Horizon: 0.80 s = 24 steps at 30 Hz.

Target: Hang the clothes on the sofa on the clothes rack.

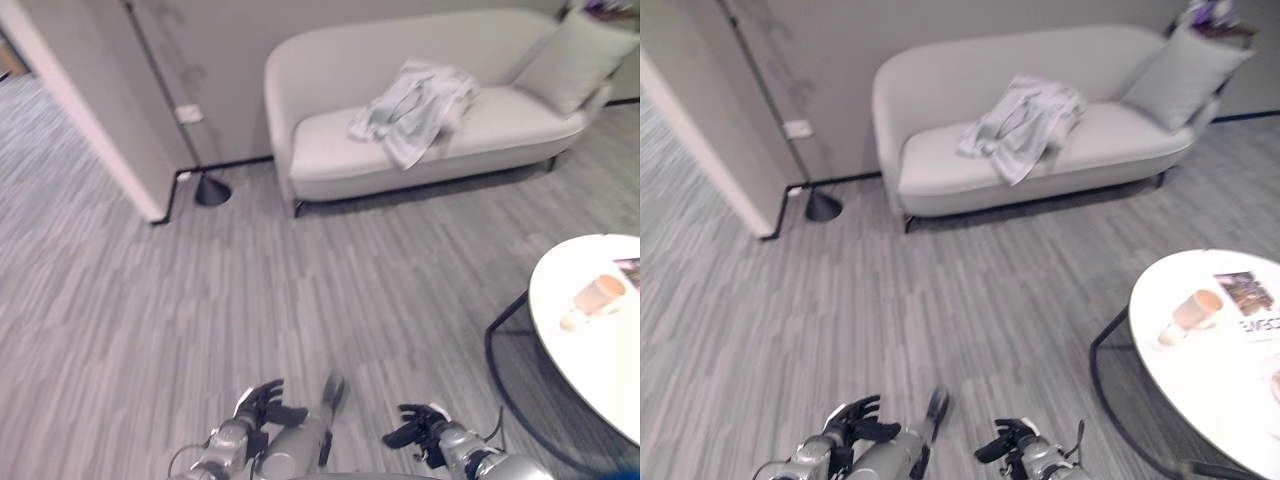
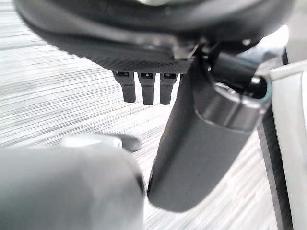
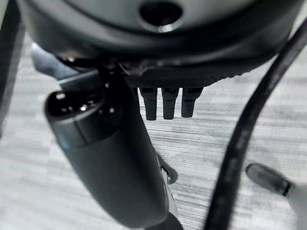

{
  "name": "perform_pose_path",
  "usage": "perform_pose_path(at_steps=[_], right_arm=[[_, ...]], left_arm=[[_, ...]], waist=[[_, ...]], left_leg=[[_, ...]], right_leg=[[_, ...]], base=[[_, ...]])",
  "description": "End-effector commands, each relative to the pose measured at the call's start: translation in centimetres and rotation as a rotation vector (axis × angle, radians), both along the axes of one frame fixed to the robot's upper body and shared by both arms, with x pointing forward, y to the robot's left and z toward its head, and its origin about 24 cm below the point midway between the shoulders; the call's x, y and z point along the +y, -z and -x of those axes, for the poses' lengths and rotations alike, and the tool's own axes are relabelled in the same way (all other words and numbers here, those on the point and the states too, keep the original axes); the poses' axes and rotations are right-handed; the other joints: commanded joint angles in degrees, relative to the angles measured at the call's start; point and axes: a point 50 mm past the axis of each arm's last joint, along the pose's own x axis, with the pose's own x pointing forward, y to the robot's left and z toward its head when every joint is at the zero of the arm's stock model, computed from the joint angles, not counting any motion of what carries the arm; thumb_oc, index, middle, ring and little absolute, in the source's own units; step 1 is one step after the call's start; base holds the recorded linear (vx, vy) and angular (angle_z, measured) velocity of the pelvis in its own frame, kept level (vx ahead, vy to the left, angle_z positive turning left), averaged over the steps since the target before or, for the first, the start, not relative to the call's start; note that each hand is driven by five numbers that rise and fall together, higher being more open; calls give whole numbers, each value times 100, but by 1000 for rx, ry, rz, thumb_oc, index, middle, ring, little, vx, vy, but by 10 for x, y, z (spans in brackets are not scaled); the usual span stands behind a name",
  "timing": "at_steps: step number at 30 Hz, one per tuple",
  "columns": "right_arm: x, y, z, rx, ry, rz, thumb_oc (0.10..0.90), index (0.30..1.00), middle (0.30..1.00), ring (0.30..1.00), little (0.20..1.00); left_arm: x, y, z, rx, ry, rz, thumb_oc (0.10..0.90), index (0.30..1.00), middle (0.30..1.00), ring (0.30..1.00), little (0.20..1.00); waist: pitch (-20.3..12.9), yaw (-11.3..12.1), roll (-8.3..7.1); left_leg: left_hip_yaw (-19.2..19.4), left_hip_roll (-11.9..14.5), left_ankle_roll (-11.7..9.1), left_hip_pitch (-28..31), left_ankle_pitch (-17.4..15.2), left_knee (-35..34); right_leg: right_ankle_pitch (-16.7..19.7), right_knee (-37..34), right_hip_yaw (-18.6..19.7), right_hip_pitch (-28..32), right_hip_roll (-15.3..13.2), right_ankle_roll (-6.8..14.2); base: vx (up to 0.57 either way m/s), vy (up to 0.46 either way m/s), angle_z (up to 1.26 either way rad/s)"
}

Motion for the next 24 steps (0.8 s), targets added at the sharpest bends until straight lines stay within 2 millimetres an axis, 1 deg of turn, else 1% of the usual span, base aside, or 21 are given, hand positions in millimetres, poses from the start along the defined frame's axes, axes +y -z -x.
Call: perform_pose_path(at_steps=[1,2,3,4,5,6,7,8,9,10,12,14,15,16,18,19,20,21,22,23,24], right_arm=[[-17,3,23,86,15,25,800,900,900,900,900],[-22,4,30,109,19,36,800,900,900,900,900],[-30,4,38,130,27,49,800,900,900,900,900],[-30,4,38,130,27,50,800,900,900,900,900],[-32,4,38,124,15,65,800,900,900,900,900],[-32,4,38,119,2,70,800,900,900,900,900],[-31,4,36,106,-4,70,800,900,900,900,900],[-31,4,36,106,-4,70,800,900,900,900,900],[-31,4,35,99,-7,67,800,900,900,900,900],[-31,4,36,100,-1,61,800,900,900,900,900],[-33,4,39,112,14,57,800,900,900,900,900],[-33,4,43,127,30,51,800,900,900,900,900],[-33,5,45,134,59,48,800,900,900,900,900],[-36,4,46,139,100,54,800,900,900,900,900],[-38,4,49,147,136,62,800,900,900,900,900],[-40,5,54,167,147,75,800,900,900,900,900],[-40,5,55,167,148,75,800,900,900,900,900],[-40,5,60,184,156,80,800,900,900,900,900],[-40,6,68,230,138,83,800,900,900,900,900],[-39,6,69,235,131,77,800,900,900,900,900],[-39,6,69,235,131,77,800,900,900,900,900]], left_arm=[[19,17,86,322,67,-92,800,900,900,900,900],[20,16,82,310,77,-96,800,900,900,900,900],[21,15,75,289,128,-117,800,900,900,900,900],[21,15,75,289,128,-116,800,900,900,900,900],[22,14,66,262,155,-119,800,900,900,900,900],[22,13,58,247,183,-131,800,900,900,900,900],[22,11,51,226,209,-138,800,900,900,900,900],[22,11,51,226,209,-138,800,900,900,900,900],[19,9,38,190,253,-149,800,900,900,900,900],[19,8,32,170,258,-146,800,900,900,900,900],[19,3,17,116,248,-149,800,900,900,900,900],[16,-1,1,54,232,-145,800,900,900,900,900],[13,-3,-5,32,227,-141,800,900,900,900,900],[9,-4,-11,14,241,-132,800,900,900,900,900],[1,-2,-7,26,266,-122,800,900,900,900,900],[-5,3,4,72,300,-110,800,900,900,900,900],[-5,3,5,72,300,-109,800,900,900,900,900],[-7,6,12,101,312,-105,800,900,900,900,900],[-2,13,40,208,307,-103,800,900,900,900,900],[2,13,42,218,286,-107,800,900,900,900,900],[2,13,43,218,286,-107,800,900,900,900,900]], waist=[[-36,362,-76],[-38,338,-93],[28,216,-24],[16,223,-9],[40,36,232],[56,-106,319],[83,-234,337],[79,-235,340],[107,-390,358],[129,-460,347],[155,-569,330],[164,-689,208],[201,-773,203],[221,-836,207],[249,-898,234],[227,-995,237],[225,-989,252],[204,-1027,248],[45,-1040,191],[19,-1037,199],[15,-1041,207]], left_leg=[[-150,-113,-40,291,-228,-281],[-120,-159,54,469,-324,-298],[-102,-241,236,964,-483,-427],[-99,-225,235,949,-480,-424],[-128,-74,309,1354,-598,-580],[-123,-13,334,1575,-707,-683],[-150,15,344,1744,-818,-711],[-152,18,344,1741,-818,-711],[-212,70,331,1951,-947,-757],[-254,80,328,2062,-1016,-771],[-285,114,233,2259,-1209,-790],[-353,94,131,2494,-1391,-832],[-411,151,71,2683,-1565,-832],[-456,200,20,2834,-1700,-832],[-505,347,-61,3015,-1857,-832],[-636,515,-124,3207,-2011,-832],[-630,529,-125,3213,-2022,-832],[-709,610,-148,3299,-2067,-832],[-789,793,-255,3438,-2054,-764],[-768,930,-285,3442,-2074,-726],[-768,941,-288,3444,-2079,-729]], right_leg=[[844,667,15,-823,-590,595],[1176,1333,-17,-1034,-700,705],[2274,2702,-296,-1553,-985,865],[2294,2687,-290,-1564,-969,864],[2377,3548,-730,-2026,-1140,784],[2230,3841,-954,-2215,-1229,708],[1961,3978,-1084,-2430,-1235,644],[1965,3973,-1087,-2430,-1232,643],[1662,3894,-1101,-2790,-958,506],[1639,3594,-1128,-2908,-872,539],[1510,2555,-1377,-3019,-789,533],[1715,1366,-1527,-3241,-781,587],[1922,681,-1500,-3267,-690,637],[2136,210,-1423,-3354,-696,730],[2405,-287,-1330,-3495,-741,848],[2589,-329,-1067,-3682,-858,923],[2583,-326,-1069,-3679,-843,922],[2629,-230,-887,-3727,-869,926],[2678,-183,-875,-3587,-845,860],[2617,-30,-930,-3588,-818,822],[2603,-14,-936,-3593,-810,820]], base=[[496,198,0],[482,225,-24],[476,227,-19],[501,288,-6],[323,213,11],[422,233,14],[237,102,12],[263,27,33],[279,-14,35],[415,-54,30],[361,-109,8],[379,-154,-10],[453,-176,-14],[476,-165,-4],[487,-179,11],[428,-167,25],[483,-196,34],[569,-296,36],[686,-379,39],[517,-305,39],[228,-157,30]])
